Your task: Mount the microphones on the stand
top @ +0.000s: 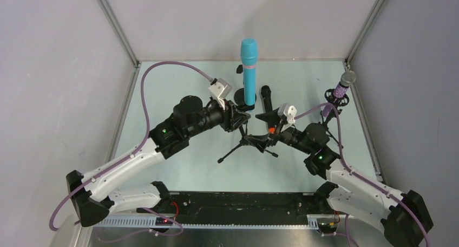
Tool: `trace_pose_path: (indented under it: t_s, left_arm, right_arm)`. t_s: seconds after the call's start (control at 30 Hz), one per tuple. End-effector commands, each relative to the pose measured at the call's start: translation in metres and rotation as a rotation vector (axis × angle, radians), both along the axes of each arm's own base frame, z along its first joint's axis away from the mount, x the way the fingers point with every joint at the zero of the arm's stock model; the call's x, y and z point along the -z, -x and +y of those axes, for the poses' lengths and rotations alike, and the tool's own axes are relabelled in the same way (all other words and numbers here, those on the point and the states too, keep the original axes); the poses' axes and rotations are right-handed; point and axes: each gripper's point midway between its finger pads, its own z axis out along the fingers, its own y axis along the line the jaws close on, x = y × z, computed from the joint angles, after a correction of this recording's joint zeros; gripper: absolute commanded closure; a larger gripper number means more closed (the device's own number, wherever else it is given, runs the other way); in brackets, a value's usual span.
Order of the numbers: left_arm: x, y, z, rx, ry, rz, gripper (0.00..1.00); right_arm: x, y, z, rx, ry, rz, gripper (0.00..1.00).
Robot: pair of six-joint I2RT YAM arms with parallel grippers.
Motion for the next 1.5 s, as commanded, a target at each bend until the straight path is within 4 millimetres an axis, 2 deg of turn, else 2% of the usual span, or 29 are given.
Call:
trace_pose_path:
  t_s: [0.0,0.13,0.3,0.43,0.47,0.5,0.77,0.9,1.07,1.27,1.47]
  left_arm:
    - [-0.061,0.003,-0.004,0.031,0.142,-0.129,1.0]
    - [-0.064,0.007,-0.004,0.05,0.151,-0.127,1.0]
    - [-0.067,0.016,-0.006,0.093,0.163,-0.128,1.0]
    - [-0.068,0.023,-0.009,0.141,0.163,-0.13,1.0]
    - [-0.068,0.024,-0.009,0.144,0.163,-0.128,1.0]
    - [-0.068,0.025,-0.01,0.147,0.164,-0.128,1.0]
    - [-0.068,0.025,-0.01,0.146,0.172,-0.113,1.0]
    - [-0.066,0.023,-0.012,0.142,0.17,-0.104,1.0]
    - [-0.064,0.023,-0.013,0.144,0.169,-0.093,1.0]
    - [-0.063,0.021,-0.015,0.142,0.17,-0.085,1.0]
    - [-0.061,0.02,-0.017,0.147,0.168,-0.074,1.0]
  right_arm:
    - [-0.015,0.001,-0.01,0.014,-0.007,-0.037,0.01]
    - [-0.024,0.001,-0.021,0.019,-0.042,-0.02,0.01]
    - [-0.043,0.01,-0.021,-0.037,-0.105,-0.05,0.0]
    - [-0.057,0.022,-0.012,-0.134,-0.157,-0.078,0.02]
    - [-0.055,0.024,-0.008,-0.164,-0.157,-0.072,0.03]
    - [-0.062,0.027,-0.006,-0.182,-0.184,-0.087,0.04]
    - [-0.072,0.041,0.018,-0.258,-0.242,-0.097,0.08]
    - [-0.075,0.036,0.026,-0.234,-0.26,-0.077,0.15]
    - [-0.081,0.025,0.031,-0.186,-0.279,-0.056,0.35]
    - [-0.072,0.008,0.037,-0.112,-0.247,-0.04,0.42]
    - [-0.075,0.004,0.039,-0.097,-0.27,-0.045,0.58]
